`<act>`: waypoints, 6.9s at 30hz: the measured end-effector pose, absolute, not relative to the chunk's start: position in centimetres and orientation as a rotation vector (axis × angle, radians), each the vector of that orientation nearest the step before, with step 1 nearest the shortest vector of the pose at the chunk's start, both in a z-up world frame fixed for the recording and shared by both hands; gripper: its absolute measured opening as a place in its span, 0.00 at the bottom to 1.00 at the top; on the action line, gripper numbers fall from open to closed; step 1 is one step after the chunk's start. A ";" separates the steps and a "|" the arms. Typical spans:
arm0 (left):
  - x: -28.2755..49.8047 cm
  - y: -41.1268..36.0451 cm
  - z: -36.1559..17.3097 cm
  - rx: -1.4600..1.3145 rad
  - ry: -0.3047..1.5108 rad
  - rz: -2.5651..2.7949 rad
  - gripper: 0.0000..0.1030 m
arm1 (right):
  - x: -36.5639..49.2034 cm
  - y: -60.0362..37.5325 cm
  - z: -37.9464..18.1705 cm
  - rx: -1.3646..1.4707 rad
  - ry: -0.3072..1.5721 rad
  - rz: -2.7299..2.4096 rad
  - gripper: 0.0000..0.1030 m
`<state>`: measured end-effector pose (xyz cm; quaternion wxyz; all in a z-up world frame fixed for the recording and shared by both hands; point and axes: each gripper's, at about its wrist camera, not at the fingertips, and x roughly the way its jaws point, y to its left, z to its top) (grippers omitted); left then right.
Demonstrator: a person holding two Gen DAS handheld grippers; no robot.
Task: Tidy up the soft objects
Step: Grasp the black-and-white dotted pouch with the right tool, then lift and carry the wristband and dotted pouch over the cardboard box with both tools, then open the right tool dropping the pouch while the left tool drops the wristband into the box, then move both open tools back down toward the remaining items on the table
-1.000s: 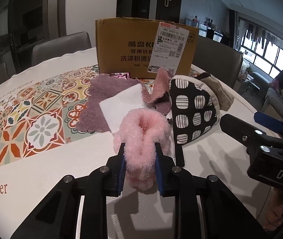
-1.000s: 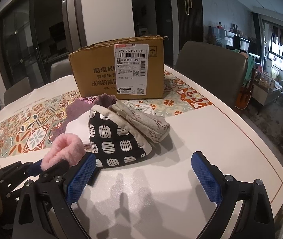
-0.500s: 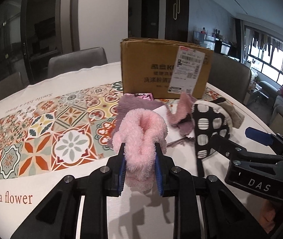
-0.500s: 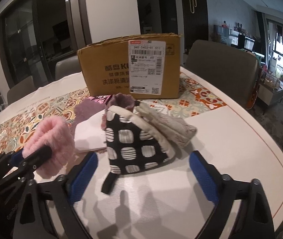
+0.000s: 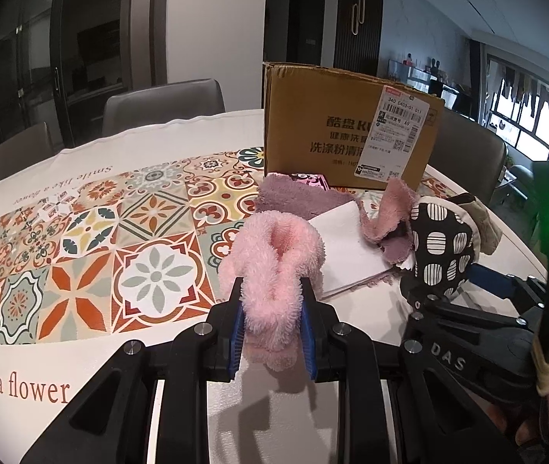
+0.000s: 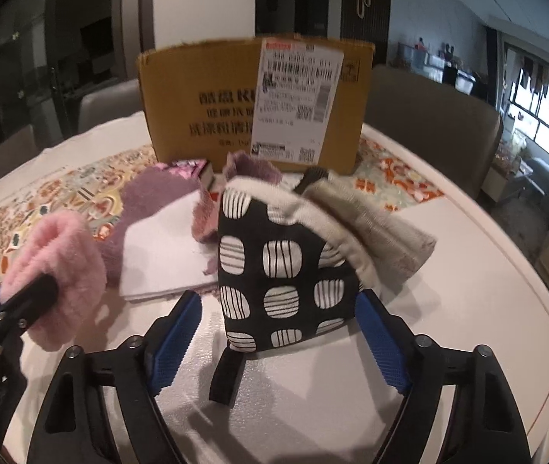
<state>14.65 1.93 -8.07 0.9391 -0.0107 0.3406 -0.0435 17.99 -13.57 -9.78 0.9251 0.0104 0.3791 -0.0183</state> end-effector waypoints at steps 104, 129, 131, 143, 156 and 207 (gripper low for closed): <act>27.3 -4.6 10.1 0.088 0.267 -0.203 0.25 | 26.0 -20.1 9.4 0.123 0.292 0.145 0.17; 36.5 -6.2 4.3 0.094 0.526 -0.257 0.34 | 37.1 -22.5 3.6 0.156 0.605 0.195 0.20; 36.4 -6.1 4.4 0.089 0.524 -0.250 0.36 | 37.4 -22.5 3.7 0.154 0.610 0.187 0.21; 33.8 -3.9 5.9 0.070 0.488 -0.176 0.39 | 36.0 -22.3 4.8 0.159 0.600 0.142 0.22; 27.3 -2.1 7.7 0.072 0.463 -0.172 0.39 | 29.4 -21.2 7.2 0.118 0.518 0.116 0.22; 12.0 1.0 -3.9 0.094 0.636 -0.188 0.44 | 13.0 -17.4 -4.8 0.127 0.732 0.114 0.51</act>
